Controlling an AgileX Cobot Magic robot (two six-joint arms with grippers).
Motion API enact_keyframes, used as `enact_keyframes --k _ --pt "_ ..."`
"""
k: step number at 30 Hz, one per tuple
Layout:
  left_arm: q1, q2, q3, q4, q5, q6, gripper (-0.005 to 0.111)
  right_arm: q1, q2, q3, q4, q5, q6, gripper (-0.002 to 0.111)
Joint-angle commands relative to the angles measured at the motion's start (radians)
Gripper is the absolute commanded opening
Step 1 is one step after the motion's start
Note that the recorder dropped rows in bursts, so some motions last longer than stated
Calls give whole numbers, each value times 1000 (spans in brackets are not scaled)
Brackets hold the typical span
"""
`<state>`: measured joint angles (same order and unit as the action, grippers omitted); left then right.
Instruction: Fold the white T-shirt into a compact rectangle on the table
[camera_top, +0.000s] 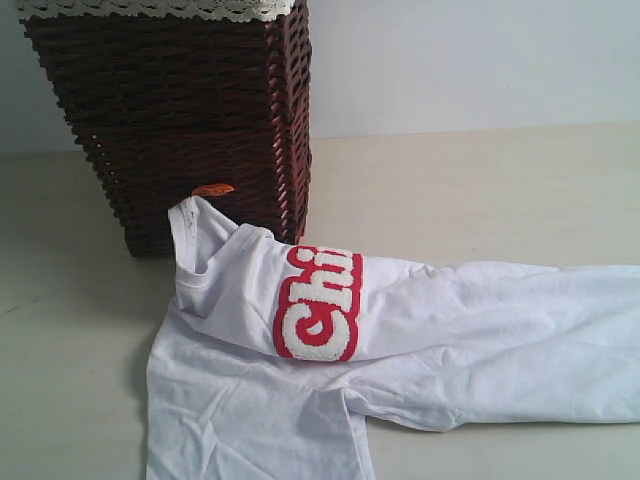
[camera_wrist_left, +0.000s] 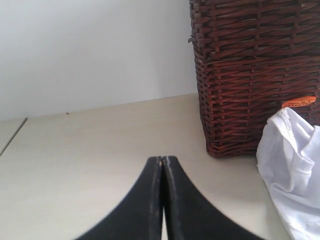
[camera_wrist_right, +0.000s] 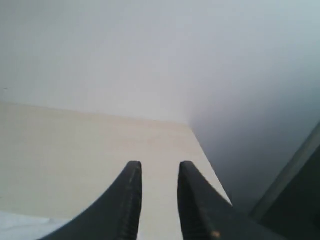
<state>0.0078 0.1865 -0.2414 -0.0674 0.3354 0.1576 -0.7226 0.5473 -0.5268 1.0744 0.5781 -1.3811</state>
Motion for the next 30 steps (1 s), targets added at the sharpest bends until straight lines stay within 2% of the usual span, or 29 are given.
enact_keyframes --k 1,5,9,11,14,16,23,30 --pt "4 -4 5 2 -2 -6 0 43 199 67 34 -38 -120 27" --pt "4 -4 5 2 -2 -6 0 77 585 36 -21 61 -354 22" --pt "4 -4 5 2 -2 -6 0 77 804 -69 -87 47 -386 23" --pt "4 -4 5 2 -2 -6 0 77 902 -133 -126 30 -390 33" --pt "4 -4 5 2 -2 -6 0 77 1017 -210 -141 -48 -323 57" --pt "4 -4 5 2 -2 -6 0 77 1061 -253 -115 -108 -301 64" --pt "4 -4 5 2 -2 -6 0 77 1254 -366 -97 -107 -299 60" --pt "4 -4 5 2 -2 -6 0 77 1362 -400 -90 -49 -296 59"
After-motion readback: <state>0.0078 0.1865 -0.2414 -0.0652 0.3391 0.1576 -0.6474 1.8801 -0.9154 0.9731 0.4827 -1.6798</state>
